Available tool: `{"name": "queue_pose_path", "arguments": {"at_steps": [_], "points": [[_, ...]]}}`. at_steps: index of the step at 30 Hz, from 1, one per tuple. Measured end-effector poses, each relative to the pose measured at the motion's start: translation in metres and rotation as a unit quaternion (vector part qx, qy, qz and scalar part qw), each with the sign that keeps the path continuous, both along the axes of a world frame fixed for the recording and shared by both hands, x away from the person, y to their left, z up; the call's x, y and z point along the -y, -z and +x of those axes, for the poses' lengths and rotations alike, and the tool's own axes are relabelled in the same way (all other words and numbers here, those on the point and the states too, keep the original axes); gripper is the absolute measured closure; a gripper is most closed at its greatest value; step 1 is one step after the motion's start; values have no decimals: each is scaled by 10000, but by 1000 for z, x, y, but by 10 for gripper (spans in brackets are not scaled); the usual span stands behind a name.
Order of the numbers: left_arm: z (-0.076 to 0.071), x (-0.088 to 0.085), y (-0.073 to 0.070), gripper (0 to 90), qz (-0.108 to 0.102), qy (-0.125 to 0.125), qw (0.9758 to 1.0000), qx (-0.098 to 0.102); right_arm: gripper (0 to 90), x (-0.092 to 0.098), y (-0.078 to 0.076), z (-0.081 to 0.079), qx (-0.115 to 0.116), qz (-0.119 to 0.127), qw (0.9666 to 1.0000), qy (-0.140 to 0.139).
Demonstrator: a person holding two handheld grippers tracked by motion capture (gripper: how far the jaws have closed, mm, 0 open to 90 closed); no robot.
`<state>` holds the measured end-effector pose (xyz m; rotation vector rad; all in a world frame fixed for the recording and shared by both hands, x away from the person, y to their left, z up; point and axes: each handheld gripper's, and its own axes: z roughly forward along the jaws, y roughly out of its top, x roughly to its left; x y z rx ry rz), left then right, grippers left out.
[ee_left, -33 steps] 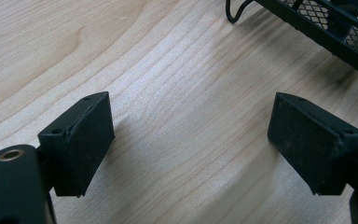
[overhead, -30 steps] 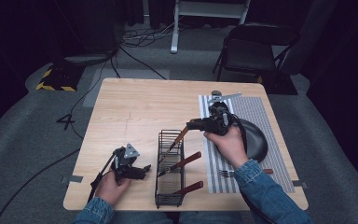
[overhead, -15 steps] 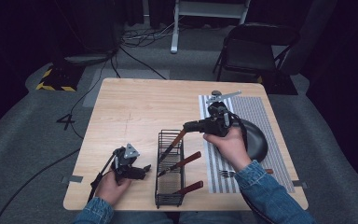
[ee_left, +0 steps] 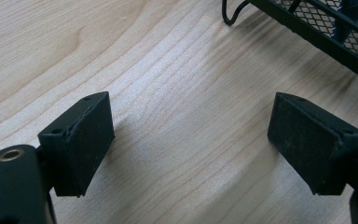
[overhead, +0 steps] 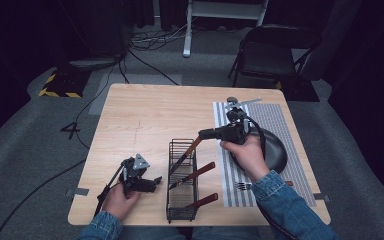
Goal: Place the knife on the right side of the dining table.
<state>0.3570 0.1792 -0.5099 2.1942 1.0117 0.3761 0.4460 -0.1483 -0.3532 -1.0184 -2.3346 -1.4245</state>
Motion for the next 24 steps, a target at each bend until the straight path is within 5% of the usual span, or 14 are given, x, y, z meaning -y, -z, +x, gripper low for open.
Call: {"name": "queue_pose_path", "arguments": {"at_steps": [9, 13, 17, 24], "points": [[0, 0, 0, 147, 2, -1, 10000, 1, 796, 4, 4, 0, 81, 185, 9998, -22], [0, 0, 0, 147, 0, -2, 10000, 0, 799, 12, 11, 4, -74, 363, 9993, 32], [0, 0, 0, 147, -3, -4, 10000, 1, 802, 31, 12, 10, -245, 1033, 9941, 206], [0, 0, 0, 147, -3, -3, 10000, 1, 804, 43, -13, 4, 271, 881, 9950, 379]]}}
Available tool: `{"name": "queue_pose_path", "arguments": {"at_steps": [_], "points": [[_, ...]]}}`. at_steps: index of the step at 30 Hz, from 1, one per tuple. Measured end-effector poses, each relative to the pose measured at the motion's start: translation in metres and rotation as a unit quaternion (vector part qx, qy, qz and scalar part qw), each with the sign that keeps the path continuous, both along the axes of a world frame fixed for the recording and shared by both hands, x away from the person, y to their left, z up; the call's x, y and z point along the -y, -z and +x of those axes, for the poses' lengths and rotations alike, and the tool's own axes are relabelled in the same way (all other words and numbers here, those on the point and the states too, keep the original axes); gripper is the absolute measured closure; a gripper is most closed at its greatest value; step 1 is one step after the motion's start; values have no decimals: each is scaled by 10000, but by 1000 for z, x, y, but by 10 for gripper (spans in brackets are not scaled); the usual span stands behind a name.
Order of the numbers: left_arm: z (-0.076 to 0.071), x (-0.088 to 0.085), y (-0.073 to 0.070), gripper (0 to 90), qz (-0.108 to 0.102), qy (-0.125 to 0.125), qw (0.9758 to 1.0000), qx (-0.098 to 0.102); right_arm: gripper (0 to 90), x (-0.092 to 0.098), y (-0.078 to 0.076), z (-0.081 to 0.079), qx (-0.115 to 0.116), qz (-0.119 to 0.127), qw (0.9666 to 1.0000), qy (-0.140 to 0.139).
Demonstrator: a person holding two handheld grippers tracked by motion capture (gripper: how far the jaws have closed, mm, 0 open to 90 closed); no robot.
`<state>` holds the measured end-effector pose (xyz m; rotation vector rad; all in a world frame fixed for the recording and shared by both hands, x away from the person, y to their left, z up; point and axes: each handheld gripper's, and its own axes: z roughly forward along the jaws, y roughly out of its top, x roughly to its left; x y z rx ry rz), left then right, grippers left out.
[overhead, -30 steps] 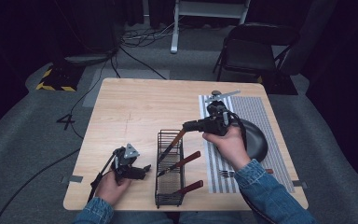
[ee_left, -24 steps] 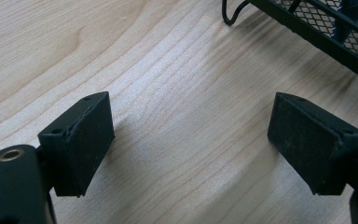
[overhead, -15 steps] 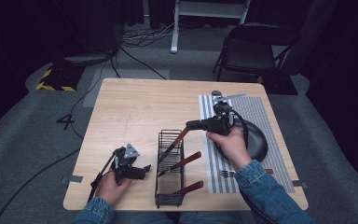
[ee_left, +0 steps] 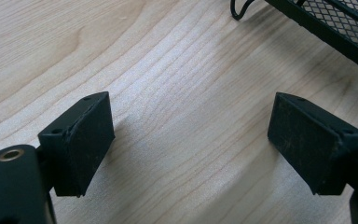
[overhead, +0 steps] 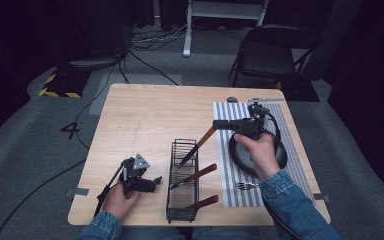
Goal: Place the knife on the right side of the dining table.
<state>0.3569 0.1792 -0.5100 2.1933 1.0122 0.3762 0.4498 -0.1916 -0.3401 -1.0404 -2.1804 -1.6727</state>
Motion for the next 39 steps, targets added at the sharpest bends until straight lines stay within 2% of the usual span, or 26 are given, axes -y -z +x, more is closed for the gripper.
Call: {"name": "queue_pose_path", "arguments": {"at_steps": [1, 3, 5, 8, 14, 24, 29, 31, 33, 35, 39], "points": [[0, 0, 0, 147, 2, 0, 10000, 0, 804, 2, -9, -3, 153, -44, 9999, 31], [0, 0, 0, 147, 3, 1, 10000, -1, 804, 3, -14, -4, 206, -50, 9998, 30], [0, 0, 0, 147, 3, 2, 10000, 0, 804, 7, -25, -6, 381, -77, 9992, 81], [0, 0, 0, 147, 4, 1, 10000, 0, 804, 10, -31, -7, 460, -94, 9988, 124], [0, 0, 0, 147, 11, -25, 10000, 6, 804, 23, -55, -10, 829, -194, 9960, 270], [-3, 1, 0, 148, 1, -124, 9999, 6, 805, 45, -79, -13, 1113, -285, 9923, 465], [-3, 0, 0, 148, 15, -128, 9999, 7, 804, 52, -85, -10, 1199, -350, 9904, 599], [-3, -1, 0, 148, 16, -155, 9999, 7, 805, 57, -86, -3, 1261, -447, 9880, 765], [-3, -1, 0, 148, 29, -165, 9999, 17, 804, 61, -85, 3, 1319, -522, 9859, 885], [-4, -1, 0, 148, 10, -190, 9998, 9, 804, 63, -84, 6, 1325, -545, 9853, 935], [-4, -2, 0, 149, 23, -239, 9997, 19, 804, 72, -75, 22, 1335, -647, 9824, 1138]]}}
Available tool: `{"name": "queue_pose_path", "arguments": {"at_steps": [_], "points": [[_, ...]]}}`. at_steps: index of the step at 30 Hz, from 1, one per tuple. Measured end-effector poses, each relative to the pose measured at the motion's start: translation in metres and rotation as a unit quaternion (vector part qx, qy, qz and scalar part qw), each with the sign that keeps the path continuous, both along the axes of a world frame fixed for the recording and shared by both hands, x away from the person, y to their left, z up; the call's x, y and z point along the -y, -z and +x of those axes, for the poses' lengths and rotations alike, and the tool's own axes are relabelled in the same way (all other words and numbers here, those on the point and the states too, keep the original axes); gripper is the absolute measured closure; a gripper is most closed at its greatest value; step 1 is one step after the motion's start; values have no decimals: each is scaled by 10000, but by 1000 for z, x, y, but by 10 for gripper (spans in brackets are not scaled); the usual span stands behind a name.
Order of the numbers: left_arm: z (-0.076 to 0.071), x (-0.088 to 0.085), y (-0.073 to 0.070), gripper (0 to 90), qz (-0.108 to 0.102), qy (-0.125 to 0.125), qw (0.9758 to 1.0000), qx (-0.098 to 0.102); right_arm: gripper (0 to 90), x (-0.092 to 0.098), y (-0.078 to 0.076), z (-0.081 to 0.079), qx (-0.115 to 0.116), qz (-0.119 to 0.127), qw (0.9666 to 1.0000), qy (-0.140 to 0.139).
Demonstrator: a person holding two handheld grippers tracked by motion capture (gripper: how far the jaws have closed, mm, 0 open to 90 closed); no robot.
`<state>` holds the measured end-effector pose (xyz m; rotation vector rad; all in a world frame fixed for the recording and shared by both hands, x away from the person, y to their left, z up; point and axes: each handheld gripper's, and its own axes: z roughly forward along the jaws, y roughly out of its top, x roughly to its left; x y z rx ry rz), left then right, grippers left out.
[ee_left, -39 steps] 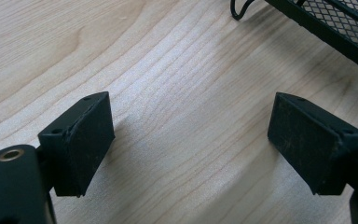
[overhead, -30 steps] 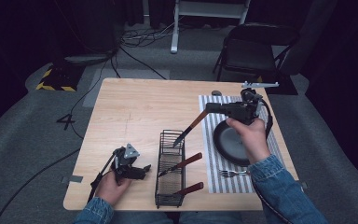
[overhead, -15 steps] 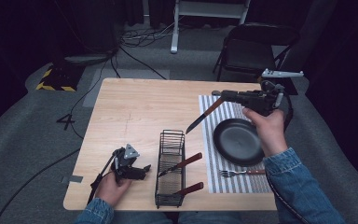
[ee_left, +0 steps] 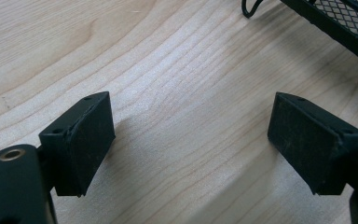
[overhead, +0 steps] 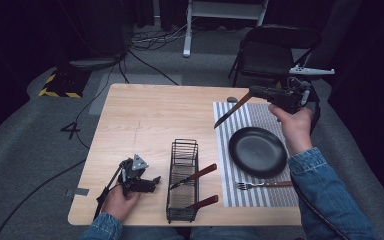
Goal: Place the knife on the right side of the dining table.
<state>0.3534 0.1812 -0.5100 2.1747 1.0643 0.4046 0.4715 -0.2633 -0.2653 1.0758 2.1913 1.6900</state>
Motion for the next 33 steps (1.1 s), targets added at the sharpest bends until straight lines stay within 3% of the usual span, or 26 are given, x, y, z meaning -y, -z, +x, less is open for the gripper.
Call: {"name": "queue_pose_path", "arguments": {"at_steps": [10, 19, 33], "points": [[0, -4, 0, 149, -39, -271, 9996, -17, 804, 15, 21, 32, 18, -99, 9993, 373], [0, -6, 0, 149, -37, -330, 9994, -19, 804, 24, 40, 56, -43, -294, 9975, 640], [1, -6, 0, 149, -17, -323, 9995, -10, 803, 34, 81, 75, -275, -446, 9935, 1006]]}}
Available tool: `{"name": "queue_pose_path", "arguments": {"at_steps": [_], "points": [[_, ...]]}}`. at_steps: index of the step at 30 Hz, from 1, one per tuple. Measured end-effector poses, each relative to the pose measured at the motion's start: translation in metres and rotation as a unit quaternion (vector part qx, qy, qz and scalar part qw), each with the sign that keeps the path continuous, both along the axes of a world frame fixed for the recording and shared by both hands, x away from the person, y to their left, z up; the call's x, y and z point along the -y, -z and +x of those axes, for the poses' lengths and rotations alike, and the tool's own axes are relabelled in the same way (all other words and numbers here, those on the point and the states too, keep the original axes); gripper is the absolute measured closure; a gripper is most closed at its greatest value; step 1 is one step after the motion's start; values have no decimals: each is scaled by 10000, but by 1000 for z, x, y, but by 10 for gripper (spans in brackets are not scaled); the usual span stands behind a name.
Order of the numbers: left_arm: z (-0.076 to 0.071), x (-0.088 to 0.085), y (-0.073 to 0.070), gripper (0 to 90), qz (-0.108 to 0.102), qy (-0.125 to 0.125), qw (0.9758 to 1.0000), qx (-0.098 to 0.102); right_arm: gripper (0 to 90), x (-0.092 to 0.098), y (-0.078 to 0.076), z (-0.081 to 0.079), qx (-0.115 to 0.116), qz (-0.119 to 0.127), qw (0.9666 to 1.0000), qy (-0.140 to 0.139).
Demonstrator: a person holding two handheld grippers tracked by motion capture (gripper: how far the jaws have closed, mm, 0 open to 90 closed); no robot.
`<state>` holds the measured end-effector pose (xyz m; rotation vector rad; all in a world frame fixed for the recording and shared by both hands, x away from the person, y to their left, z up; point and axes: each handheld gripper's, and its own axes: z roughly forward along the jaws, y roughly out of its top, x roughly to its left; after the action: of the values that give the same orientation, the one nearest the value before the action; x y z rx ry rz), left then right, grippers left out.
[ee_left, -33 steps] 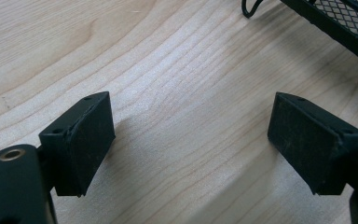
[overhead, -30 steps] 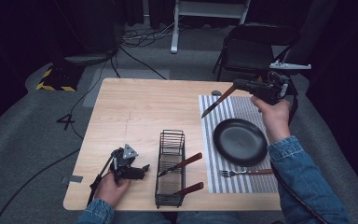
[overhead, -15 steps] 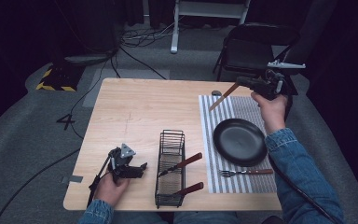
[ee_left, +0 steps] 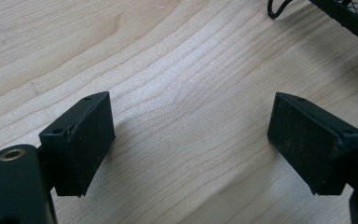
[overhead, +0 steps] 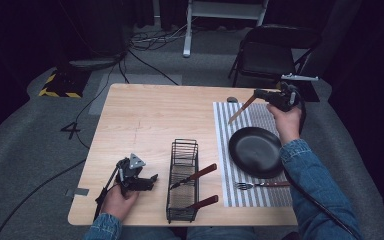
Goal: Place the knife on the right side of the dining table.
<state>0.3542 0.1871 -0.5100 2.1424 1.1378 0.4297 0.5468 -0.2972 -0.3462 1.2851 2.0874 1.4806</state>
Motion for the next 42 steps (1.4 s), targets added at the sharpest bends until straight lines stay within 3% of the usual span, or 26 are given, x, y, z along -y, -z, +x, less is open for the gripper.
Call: {"name": "queue_pose_path", "arguments": {"at_steps": [8, 16, 19, 22, 29, 42], "points": [[0, 0, 0, 149, 8, -5, 10000, -1, 803, 2, 13, 8, 61, 141, 9997, 200], [0, 0, 0, 149, -13, -26, 10000, -12, 800, 4, 17, 12, -46, 125, 9997, 207], [0, 0, 0, 149, 2, -13, 10000, -1, 774, 6, 15, 12, -136, -138, 9991, 377], [0, 0, 0, 149, 1, -14, 10000, 0, 668, 9, 16, 13, -211, -305, 9980, 521], [0, 1, 0, 149, -22, -28, 10000, -17, 615, 19, 22, 16, -449, -684, 9929, 864], [0, 1, 0, 149, -16, -26, 10000, -16, 583, 43, 45, 20, -797, -903, 9844, 1281]]}}
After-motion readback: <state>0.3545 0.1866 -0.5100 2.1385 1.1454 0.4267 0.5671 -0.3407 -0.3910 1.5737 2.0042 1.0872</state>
